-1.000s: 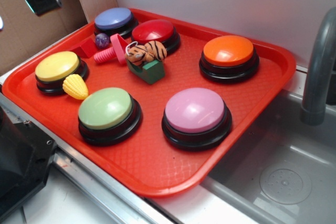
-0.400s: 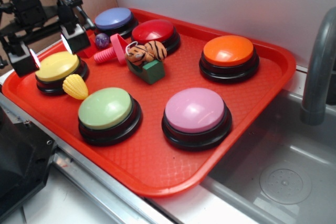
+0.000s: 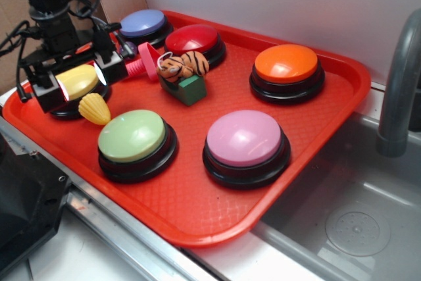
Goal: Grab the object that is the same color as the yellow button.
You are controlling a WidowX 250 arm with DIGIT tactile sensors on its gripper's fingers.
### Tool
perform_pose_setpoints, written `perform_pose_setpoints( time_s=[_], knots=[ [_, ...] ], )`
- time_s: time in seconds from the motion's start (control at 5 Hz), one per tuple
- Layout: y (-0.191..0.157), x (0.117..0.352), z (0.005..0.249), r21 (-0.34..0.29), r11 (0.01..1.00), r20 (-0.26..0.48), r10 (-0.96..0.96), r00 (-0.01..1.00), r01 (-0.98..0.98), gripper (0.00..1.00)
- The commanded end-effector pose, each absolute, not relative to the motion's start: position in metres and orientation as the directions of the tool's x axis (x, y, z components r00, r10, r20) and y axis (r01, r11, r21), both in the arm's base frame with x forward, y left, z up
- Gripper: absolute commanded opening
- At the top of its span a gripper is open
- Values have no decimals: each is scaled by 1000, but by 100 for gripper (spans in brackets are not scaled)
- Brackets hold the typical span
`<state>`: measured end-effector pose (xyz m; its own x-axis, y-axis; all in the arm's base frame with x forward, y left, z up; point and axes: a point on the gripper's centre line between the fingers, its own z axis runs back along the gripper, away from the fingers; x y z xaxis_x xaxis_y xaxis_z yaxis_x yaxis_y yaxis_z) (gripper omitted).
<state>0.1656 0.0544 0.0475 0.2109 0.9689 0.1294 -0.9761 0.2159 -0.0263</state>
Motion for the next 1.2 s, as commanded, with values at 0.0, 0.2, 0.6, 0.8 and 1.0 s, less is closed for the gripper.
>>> perform_pose_setpoints(
  time_s=[0.0, 0.2, 0.6, 0.8, 1.0],
  knots=[
    [56, 168, 28, -22, 195, 108, 976, 192, -981, 100],
    [55, 168, 21, -11, 184, 105, 978, 182, -983, 100],
    [55, 168, 16, -10, 166, 99, 981, 165, -986, 0],
    [54, 170, 22, -20, 197, 106, 975, 194, -980, 0],
    [50, 176, 46, -39, 336, 137, 935, 328, -941, 0]
  ],
)
